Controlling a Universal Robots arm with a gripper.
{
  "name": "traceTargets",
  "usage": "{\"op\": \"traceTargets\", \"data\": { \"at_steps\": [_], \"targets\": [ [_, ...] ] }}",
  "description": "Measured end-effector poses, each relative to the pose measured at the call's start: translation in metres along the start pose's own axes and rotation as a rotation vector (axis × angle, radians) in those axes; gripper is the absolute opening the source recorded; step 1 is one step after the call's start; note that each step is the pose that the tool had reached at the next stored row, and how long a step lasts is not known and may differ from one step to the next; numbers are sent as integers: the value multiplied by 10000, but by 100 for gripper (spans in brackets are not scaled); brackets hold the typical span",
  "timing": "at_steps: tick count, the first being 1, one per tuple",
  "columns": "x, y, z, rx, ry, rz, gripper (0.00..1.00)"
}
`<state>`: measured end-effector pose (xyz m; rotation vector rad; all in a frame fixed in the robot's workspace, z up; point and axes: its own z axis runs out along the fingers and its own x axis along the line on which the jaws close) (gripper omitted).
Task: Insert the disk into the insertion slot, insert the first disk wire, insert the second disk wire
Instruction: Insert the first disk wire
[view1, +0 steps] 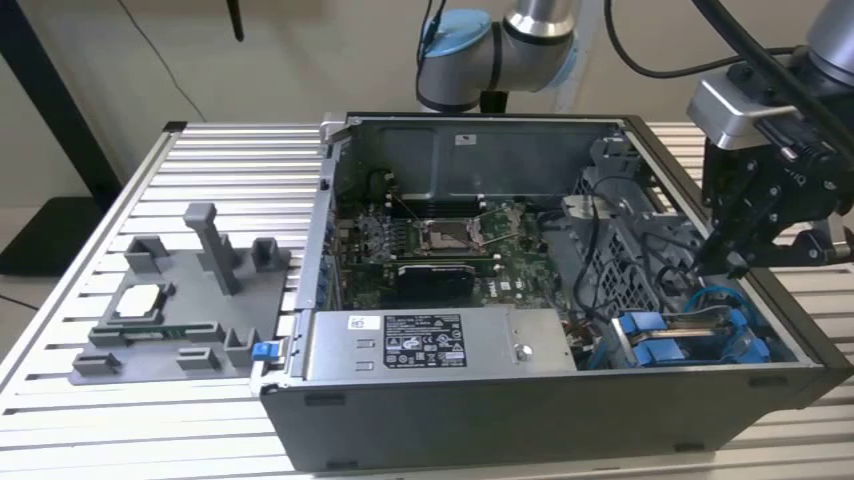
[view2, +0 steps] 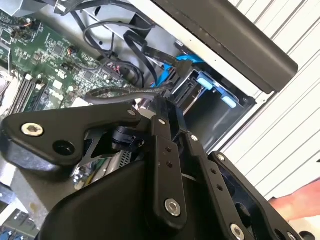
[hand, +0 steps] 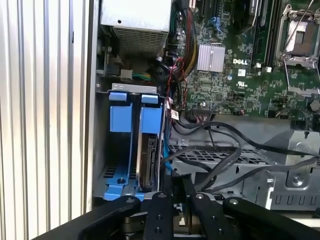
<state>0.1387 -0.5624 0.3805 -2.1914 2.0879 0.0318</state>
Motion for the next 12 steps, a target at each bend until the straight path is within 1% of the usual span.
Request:
{"op": "traceTargets", "data": {
  "at_steps": [12],
  "targets": [
    [2, -9, 3, -9, 17, 11, 0]
  ]
}}
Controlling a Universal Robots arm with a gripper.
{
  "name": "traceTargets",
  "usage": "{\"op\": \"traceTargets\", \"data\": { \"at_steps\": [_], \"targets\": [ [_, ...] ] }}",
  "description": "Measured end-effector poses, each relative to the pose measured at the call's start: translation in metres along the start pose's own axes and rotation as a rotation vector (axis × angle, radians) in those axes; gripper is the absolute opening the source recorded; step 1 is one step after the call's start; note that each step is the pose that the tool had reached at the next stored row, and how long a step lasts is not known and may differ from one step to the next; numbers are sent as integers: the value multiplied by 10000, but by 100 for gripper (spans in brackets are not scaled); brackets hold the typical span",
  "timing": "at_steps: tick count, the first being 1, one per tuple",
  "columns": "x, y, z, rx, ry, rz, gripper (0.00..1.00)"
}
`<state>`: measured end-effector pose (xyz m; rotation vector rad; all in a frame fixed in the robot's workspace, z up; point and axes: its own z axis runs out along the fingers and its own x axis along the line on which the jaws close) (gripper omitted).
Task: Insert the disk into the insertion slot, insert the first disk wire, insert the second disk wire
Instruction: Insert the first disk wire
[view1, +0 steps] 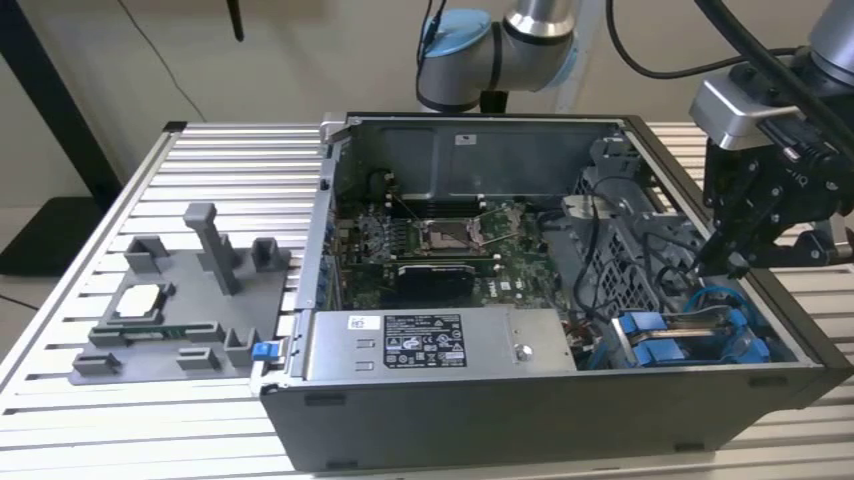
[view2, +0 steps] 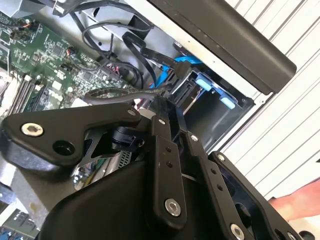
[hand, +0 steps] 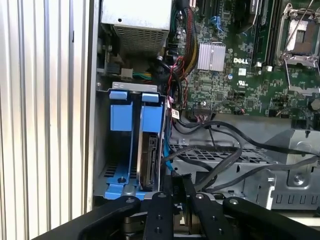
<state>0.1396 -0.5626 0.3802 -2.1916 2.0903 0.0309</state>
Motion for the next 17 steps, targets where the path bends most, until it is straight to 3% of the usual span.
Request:
{"op": "traceTargets", "data": {
  "at_steps": [3, 7, 11, 14, 17],
  "targets": [
    [1, -4, 4, -44, 17, 1, 0],
    [3, -17, 10, -186, 56, 12, 0],
    [5, -43, 18, -423, 95, 31, 0],
    [9, -74, 23, -675, 122, 53, 0],
    [29, -107, 36, -800, 118, 67, 0]
  ]
}}
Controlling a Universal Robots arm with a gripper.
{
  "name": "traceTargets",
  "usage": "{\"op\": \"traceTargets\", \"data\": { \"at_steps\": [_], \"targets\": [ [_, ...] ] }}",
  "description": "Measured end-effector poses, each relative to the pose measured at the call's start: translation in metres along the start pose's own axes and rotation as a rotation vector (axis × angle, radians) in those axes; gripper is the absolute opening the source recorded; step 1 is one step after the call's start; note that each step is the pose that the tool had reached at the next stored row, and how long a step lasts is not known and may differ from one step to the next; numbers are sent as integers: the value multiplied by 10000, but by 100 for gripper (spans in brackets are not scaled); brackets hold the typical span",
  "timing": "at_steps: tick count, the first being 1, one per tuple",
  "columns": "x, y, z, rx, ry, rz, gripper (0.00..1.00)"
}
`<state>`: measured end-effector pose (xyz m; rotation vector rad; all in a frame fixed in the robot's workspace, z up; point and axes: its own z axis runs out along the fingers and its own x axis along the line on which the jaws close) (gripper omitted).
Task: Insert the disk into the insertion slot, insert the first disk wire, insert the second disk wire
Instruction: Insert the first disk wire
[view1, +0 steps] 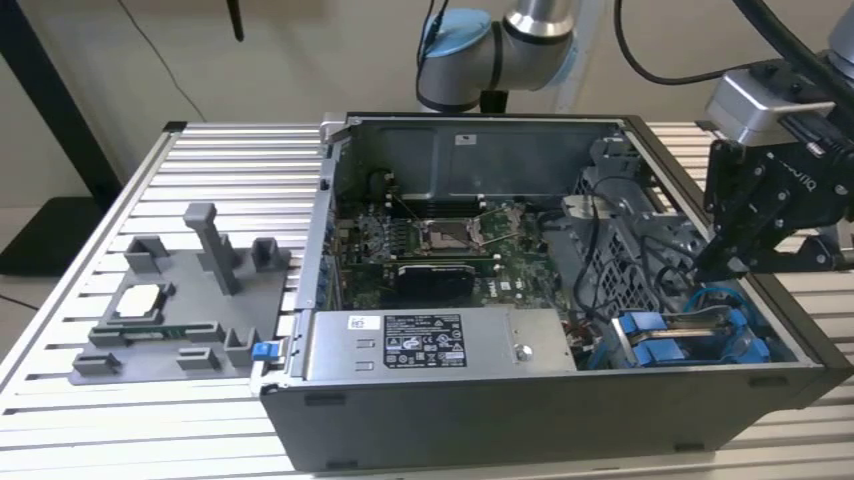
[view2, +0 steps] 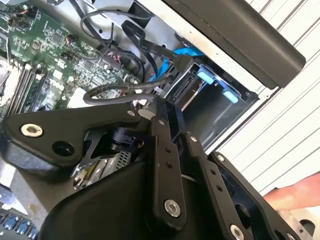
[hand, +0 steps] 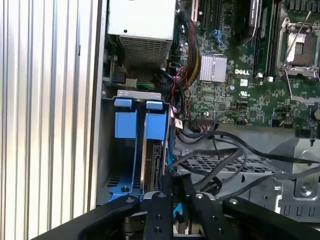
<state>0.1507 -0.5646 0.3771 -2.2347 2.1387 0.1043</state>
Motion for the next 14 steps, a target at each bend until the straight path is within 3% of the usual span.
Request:
{"op": "traceTargets", "data": {
  "at_steps": [6, 14],
  "targets": [
    [57, -48, 32, -131, -6, 35, 0],
    [78, -74, 101, -219, -10, 66, 0]
  ]
}}
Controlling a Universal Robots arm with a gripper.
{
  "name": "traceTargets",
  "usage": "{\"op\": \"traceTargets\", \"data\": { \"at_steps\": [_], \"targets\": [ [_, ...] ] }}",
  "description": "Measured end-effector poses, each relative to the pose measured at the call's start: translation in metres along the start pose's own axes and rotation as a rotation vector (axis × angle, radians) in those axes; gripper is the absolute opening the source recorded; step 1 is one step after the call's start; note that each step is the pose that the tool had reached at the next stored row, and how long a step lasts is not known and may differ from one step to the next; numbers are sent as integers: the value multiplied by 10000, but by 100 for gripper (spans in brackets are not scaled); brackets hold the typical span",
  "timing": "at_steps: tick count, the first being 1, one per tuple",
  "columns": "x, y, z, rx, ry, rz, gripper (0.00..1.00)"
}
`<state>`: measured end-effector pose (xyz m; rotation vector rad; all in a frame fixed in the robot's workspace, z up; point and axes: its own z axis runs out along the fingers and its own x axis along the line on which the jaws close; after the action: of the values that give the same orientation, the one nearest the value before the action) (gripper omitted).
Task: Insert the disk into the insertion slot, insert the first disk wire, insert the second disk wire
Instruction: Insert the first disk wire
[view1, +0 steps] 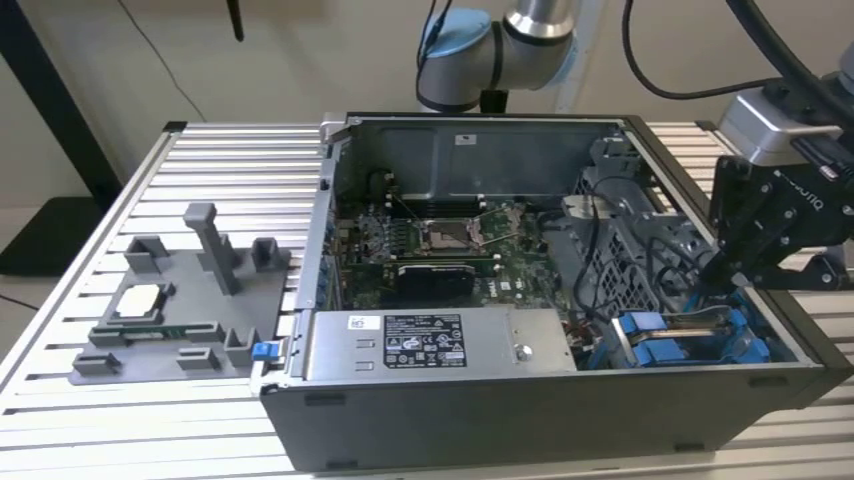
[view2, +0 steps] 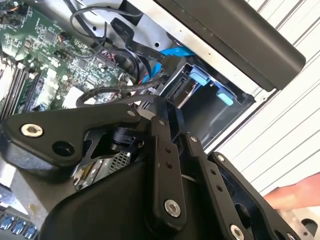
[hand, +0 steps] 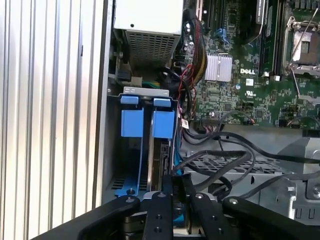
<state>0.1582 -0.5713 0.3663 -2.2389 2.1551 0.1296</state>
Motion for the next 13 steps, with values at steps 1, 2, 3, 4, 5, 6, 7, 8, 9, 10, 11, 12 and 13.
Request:
{"op": "traceTargets", "data": {
  "at_steps": [1, 2, 3, 4, 5, 6, 7, 8, 9, 10, 11, 12, 13],
  "targets": [
    [2, -8, 10, -5, -1, 1, 0],
    [6, -15, 19, -8, 1, 1, 0],
    [10, -20, 28, -10, 1, 2, 0],
    [13, -22, 38, -10, -1, 9, 0],
    [15, -23, 47, -9, -2, 22, 0],
    [18, -28, 56, -10, -3, 33, 0],
    [20, -31, 65, -12, -3, 42, 0],
    [21, -32, 74, -13, -2, 47, 0],
    [22, -37, 80, -14, -2, 46, 0],
    [25, -42, 86, -15, -1, 47, 0],
    [28, -47, 91, -18, -1, 49, 0],
    [32, -53, 98, -19, -3, 50, 0],
    [36, -58, 105, -20, -4, 51, 0]
  ]
}}
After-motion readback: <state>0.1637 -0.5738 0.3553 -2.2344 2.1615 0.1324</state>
